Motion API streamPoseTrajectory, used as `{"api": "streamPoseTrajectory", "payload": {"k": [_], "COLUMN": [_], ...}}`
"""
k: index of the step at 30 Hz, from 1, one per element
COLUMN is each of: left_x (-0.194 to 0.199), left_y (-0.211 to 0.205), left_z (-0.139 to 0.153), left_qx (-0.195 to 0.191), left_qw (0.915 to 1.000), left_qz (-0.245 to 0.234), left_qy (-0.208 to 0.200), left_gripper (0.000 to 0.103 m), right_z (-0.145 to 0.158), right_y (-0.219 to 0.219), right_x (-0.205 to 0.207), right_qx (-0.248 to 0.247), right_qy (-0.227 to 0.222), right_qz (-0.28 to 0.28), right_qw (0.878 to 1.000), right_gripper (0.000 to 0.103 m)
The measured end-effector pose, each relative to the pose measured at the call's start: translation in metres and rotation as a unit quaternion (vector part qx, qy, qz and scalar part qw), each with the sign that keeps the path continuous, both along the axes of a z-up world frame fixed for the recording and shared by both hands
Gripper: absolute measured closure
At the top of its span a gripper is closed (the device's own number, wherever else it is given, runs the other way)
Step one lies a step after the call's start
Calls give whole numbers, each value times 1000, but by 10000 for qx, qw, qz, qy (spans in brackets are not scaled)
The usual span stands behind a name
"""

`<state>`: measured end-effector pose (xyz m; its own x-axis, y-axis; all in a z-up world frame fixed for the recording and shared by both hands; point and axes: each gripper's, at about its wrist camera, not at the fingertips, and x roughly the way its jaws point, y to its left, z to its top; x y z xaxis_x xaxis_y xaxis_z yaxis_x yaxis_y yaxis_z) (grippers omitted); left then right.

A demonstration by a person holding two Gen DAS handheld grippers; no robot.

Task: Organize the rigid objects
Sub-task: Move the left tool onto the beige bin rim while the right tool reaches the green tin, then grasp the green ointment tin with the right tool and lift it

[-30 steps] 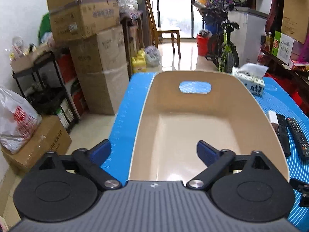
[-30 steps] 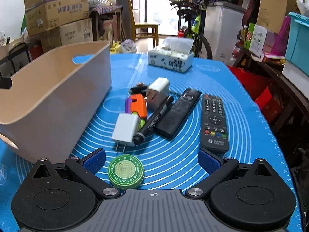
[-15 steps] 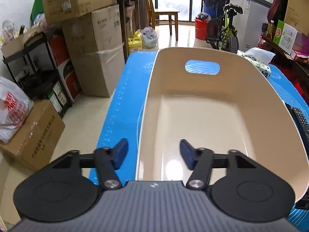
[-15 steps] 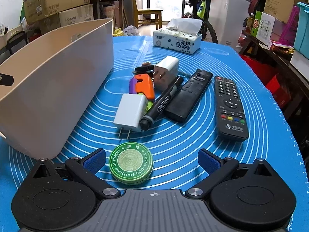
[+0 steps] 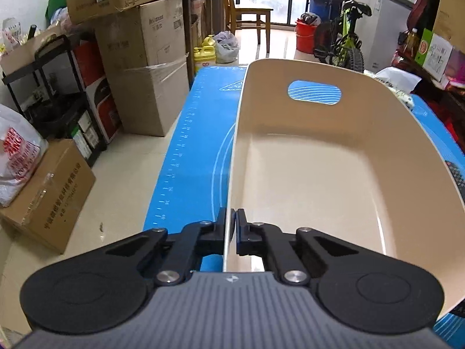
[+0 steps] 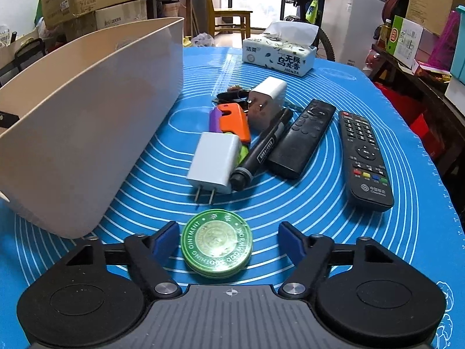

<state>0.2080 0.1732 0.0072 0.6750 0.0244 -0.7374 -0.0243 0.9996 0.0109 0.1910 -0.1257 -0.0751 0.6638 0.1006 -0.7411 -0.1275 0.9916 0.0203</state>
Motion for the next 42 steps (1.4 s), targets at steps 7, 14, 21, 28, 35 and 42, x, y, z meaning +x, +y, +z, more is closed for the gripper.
{"api": "streamPoseTrajectory", "payload": {"k": [7, 14, 21, 28, 35, 42], "left_x": [-2, -1, 0, -1, -1, -1], "left_y": [-1, 0, 2, 2, 2, 1], "left_z": [-1, 0, 0, 0, 0, 0], "left_qx": [12, -28, -44, -104, -79, -68], "left_qw": [10000, 10000, 10000, 9999, 10000, 10000], "left_qz": [-25, -37, -41, -46, -50, -49], "left_qy": [-32, -26, -25, -22, -27, -24], "left_gripper": [98, 98, 99, 99, 99, 99], "right_z": [3, 12, 46, 98, 125, 127], "right_y": [4, 1, -2, 13, 55, 108], "right_x": [-5, -10, -14, -8, 8, 35], "right_qx": [22, 33, -103, -219, -310, -350], "right_qy": [-25, -191, -653, -1373, -1827, -1745], "right_qz": [45, -85, -132, 93, 580, 1068], "right_qw": [10000, 9998, 9977, 9902, 9810, 9782], "right_gripper": [49, 49, 49, 49, 49, 49]}}
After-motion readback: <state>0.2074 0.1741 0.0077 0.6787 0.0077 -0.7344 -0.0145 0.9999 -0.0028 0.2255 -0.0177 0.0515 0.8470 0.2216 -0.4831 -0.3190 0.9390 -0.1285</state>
